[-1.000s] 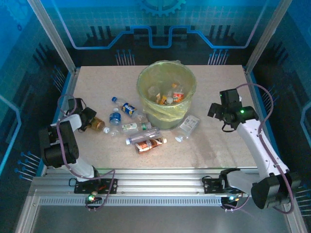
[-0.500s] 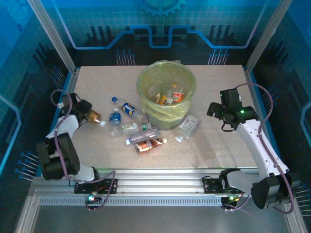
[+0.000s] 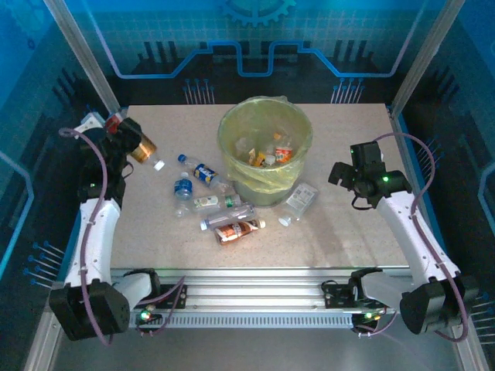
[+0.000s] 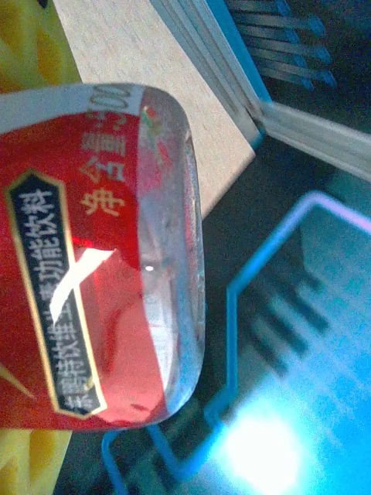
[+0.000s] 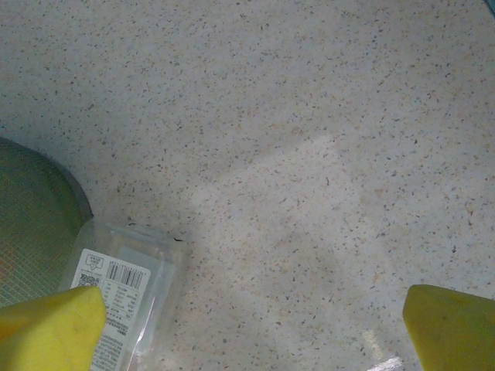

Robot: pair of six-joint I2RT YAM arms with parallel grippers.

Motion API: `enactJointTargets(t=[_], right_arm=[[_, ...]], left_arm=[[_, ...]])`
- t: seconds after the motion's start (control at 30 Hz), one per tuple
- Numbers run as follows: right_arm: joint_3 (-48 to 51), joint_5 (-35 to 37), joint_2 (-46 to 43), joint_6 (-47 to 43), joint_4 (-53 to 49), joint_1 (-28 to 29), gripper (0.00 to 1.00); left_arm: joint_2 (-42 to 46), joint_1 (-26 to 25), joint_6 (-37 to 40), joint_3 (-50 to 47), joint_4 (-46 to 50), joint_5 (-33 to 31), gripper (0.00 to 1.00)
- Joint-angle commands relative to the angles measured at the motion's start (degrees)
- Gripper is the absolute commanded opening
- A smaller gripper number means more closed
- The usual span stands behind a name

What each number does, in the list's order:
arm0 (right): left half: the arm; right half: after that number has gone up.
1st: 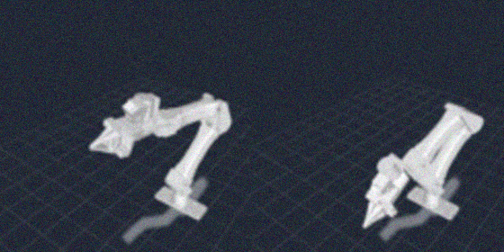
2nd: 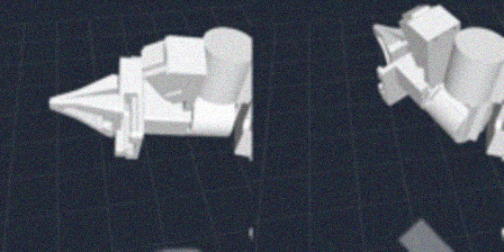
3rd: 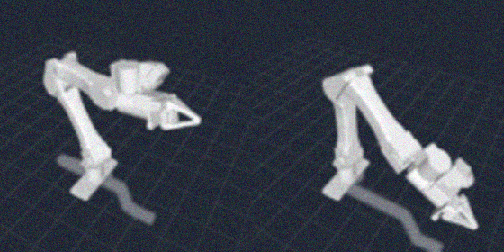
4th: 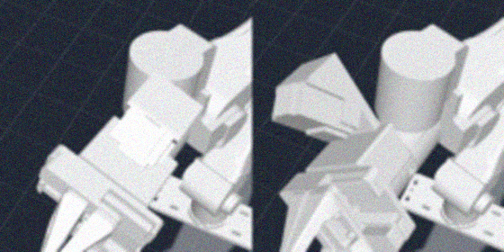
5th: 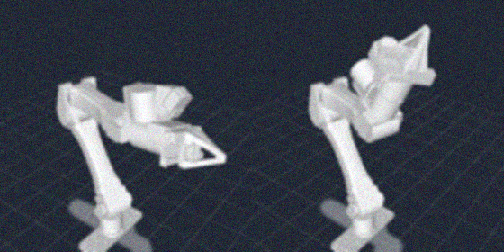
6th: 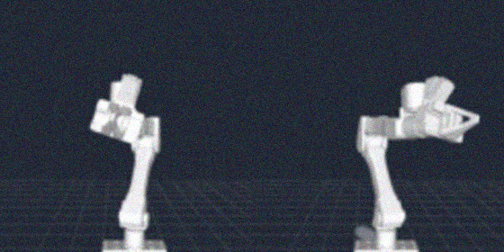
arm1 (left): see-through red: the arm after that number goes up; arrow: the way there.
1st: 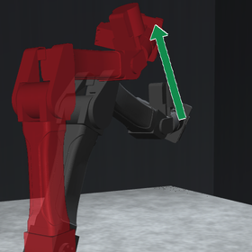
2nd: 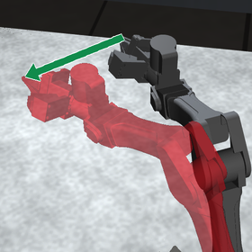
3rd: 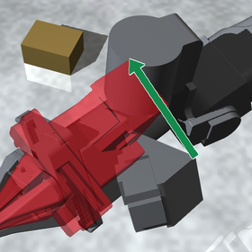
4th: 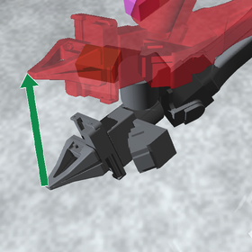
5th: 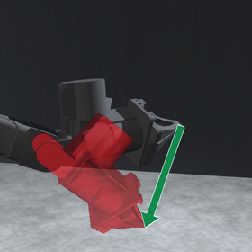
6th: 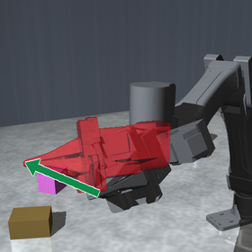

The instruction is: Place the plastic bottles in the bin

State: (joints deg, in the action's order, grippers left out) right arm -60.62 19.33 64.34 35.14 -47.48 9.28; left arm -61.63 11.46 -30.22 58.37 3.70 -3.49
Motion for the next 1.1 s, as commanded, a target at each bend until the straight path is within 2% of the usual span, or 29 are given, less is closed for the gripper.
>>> enactJointTargets(t=[0.0, 0.23, 0.53, 0.83, 1.07], right_arm=[[0.5, -0.2, -1.1, 1.9, -0.3, -1.0, 1.0], [1.7, 0.4, -2.3, 3.3, 0.0, -1.0, 1.0], [3.1, 1.1, -3.8, 5.4, -0.1, -1.0, 1.0], [3.3, 0.4, -4.4, 5.4, -0.1, -1.0, 1.0], [3.5, -0.6, -4.3, 5.3, 0.5, -1.1, 1.0]], left_arm=[[0.5, -4.6, 3.6, 4.8, -5.6, -0.5, 0.48], [-7.8, -18.9, 9.6, 15.7, -11.7, 0.1, 0.48], [-23.8, -33.3, 17.0, 31.6, -12.7, 1.1, 0.48], [-33.9, -43.1, 22.9, 36.0, -11.9, 1.1, 0.49], [-36.3, -46.3, 23.4, 32.6, -13.6, 1.4, 0.53]])
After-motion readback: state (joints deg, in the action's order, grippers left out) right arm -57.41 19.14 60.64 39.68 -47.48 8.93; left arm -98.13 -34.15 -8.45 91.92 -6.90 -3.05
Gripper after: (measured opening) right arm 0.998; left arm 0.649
